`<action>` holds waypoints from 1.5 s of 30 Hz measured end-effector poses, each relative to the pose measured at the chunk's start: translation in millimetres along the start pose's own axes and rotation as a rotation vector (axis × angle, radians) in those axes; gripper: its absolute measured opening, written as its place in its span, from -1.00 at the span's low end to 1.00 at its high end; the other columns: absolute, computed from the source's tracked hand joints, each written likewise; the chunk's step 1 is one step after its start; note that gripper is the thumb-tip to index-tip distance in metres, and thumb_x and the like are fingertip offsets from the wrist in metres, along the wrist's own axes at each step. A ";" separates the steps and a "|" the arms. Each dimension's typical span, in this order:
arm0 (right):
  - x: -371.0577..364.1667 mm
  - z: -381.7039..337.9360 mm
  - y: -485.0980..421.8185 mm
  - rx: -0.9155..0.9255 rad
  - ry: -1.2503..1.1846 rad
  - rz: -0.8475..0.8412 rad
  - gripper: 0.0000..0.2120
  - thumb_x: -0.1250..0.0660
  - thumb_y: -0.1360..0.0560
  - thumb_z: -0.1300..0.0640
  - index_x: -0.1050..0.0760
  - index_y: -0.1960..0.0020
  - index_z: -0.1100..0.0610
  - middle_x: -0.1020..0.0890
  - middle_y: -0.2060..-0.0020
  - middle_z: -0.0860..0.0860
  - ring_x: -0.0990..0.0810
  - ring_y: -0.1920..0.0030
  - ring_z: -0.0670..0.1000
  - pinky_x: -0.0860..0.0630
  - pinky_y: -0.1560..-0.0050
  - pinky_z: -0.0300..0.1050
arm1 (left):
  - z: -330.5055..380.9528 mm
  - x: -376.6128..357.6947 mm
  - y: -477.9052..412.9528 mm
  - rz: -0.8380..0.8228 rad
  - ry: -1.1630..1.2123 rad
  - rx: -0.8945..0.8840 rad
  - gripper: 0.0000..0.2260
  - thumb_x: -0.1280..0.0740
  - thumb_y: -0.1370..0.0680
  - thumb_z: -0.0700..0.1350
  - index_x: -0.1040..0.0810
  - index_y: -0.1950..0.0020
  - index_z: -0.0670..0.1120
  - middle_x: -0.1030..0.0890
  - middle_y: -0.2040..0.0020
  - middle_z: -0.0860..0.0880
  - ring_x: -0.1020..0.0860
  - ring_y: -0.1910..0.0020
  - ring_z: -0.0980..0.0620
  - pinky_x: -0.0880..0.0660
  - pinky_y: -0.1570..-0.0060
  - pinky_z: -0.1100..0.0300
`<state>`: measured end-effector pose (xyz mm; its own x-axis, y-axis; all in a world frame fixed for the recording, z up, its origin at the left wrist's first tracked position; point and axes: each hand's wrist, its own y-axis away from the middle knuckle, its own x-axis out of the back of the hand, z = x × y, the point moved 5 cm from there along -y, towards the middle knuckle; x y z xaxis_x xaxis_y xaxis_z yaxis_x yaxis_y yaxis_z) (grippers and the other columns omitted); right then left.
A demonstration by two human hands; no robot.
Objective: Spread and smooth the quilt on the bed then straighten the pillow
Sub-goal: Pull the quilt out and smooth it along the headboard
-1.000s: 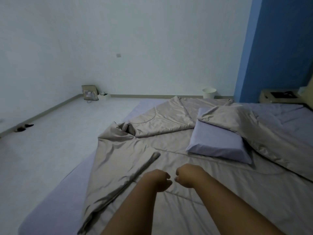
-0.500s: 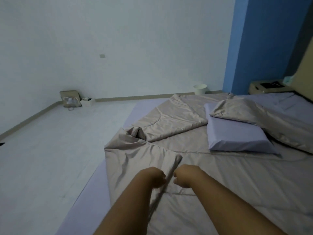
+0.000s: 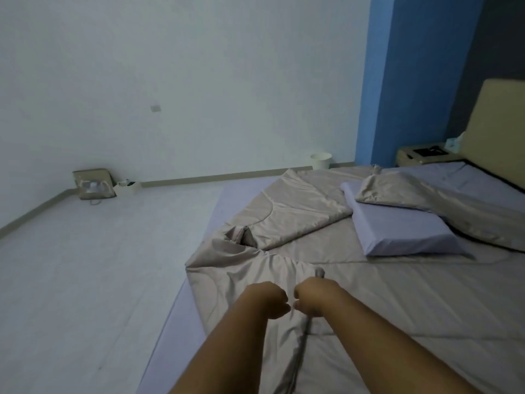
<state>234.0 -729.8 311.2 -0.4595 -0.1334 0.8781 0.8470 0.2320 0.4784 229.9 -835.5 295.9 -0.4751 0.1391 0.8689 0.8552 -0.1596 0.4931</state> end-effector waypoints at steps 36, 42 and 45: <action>-3.7 -232.3 -109.4 -0.664 -0.446 0.232 -0.64 -0.06 -0.60 -0.01 -0.45 -0.27 0.13 -0.52 -0.24 0.12 -0.47 -0.21 0.13 -0.30 -0.25 0.00 | -257.7 -24.9 -64.3 0.092 -0.272 -0.597 -0.56 -0.06 -0.61 0.14 -0.28 -0.47 0.06 -0.34 -0.46 -0.04 -0.34 -0.40 -0.08 -0.28 -0.37 -0.02; 46.3 -267.8 -140.4 -0.798 -0.392 0.317 -0.66 -0.10 -0.59 0.00 -0.43 -0.28 0.11 -0.52 -0.24 0.11 -0.44 -0.24 0.13 -0.26 -0.28 0.01 | -301.4 12.8 -94.3 0.161 -0.339 -0.748 -0.55 -0.06 -0.61 0.15 -0.28 -0.47 0.06 -0.37 -0.45 -0.05 -0.35 -0.40 -0.08 -0.32 -0.37 -0.01; 64.9 -271.5 -140.1 -0.840 -0.361 0.336 -0.65 -0.10 -0.59 0.00 -0.43 -0.29 0.11 -0.51 -0.26 0.12 -0.44 -0.25 0.14 -0.22 -0.32 0.03 | -307.2 32.0 -106.8 0.193 -0.400 -0.776 -0.55 -0.05 -0.61 0.15 -0.29 -0.47 0.04 -0.37 -0.45 -0.06 -0.34 -0.42 -0.07 -0.28 -0.38 0.03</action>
<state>158.1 -1032.6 299.4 -0.0947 0.1499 0.9842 0.7993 -0.5779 0.1649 59.7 -1114.3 284.4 -0.1058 0.3486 0.9313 0.4627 -0.8117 0.3564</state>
